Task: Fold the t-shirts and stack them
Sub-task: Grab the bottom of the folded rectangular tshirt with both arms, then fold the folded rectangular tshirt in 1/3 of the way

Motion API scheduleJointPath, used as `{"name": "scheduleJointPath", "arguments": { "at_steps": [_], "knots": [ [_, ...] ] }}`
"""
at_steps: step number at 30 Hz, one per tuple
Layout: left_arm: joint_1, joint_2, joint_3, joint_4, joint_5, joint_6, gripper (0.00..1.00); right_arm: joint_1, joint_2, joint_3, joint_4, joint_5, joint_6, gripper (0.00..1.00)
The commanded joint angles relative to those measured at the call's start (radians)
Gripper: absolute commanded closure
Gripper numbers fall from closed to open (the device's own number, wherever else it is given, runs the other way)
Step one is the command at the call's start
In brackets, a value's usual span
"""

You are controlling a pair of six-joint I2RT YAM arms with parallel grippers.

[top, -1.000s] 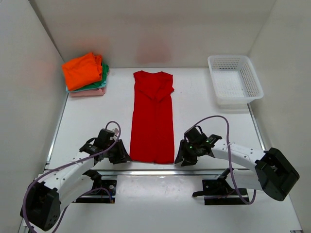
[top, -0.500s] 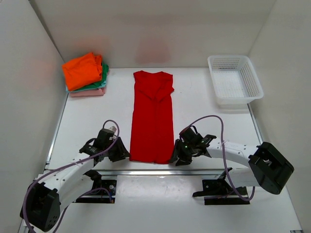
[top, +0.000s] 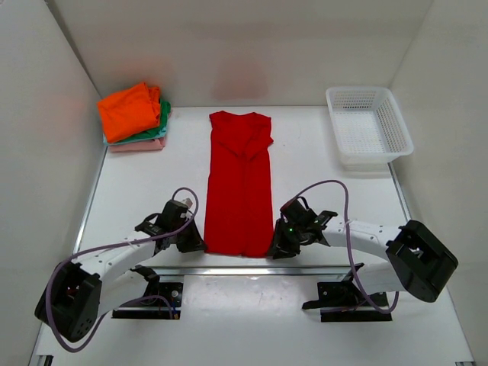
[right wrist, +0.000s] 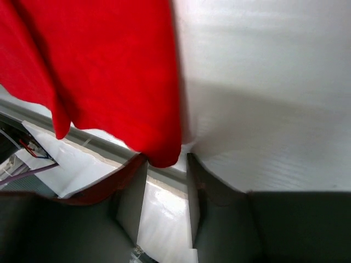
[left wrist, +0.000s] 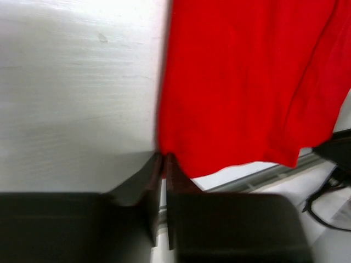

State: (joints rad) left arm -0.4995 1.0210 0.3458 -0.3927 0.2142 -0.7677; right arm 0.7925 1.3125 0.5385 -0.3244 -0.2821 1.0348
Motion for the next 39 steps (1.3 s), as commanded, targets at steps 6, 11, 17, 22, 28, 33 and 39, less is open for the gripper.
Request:
{"name": "scheduleJointPath", "arguments": {
  "at_steps": [6,11,17,22,28,33,39],
  "knots": [
    [-0.014,0.053,0.027,-0.103,-0.047,0.090,1.00,-0.039,-0.021,-0.049,0.035,-0.034,-0.064,1.00],
    [-0.011,0.014,0.021,-0.179,-0.065,0.082,1.00,-0.044,-0.071,-0.071,0.012,-0.052,-0.094,1.00],
    [-0.019,-0.025,0.034,-0.236,-0.033,0.065,1.00,-0.039,-0.076,-0.022,-0.030,-0.112,-0.175,1.00],
    [-0.010,0.013,0.155,-0.268,-0.015,0.088,1.00,-0.073,-0.049,0.092,-0.111,-0.166,-0.261,1.00],
    [0.076,0.207,0.395,-0.221,0.024,0.125,1.00,-0.167,0.074,0.331,-0.212,-0.209,-0.400,1.00],
    [0.136,0.398,0.596,-0.204,0.024,0.149,1.00,-0.262,0.218,0.489,-0.272,-0.226,-0.502,1.00],
    [0.208,0.571,0.718,-0.195,0.040,0.186,1.00,-0.360,0.352,0.650,-0.298,-0.221,-0.547,0.99]
  ]
}}
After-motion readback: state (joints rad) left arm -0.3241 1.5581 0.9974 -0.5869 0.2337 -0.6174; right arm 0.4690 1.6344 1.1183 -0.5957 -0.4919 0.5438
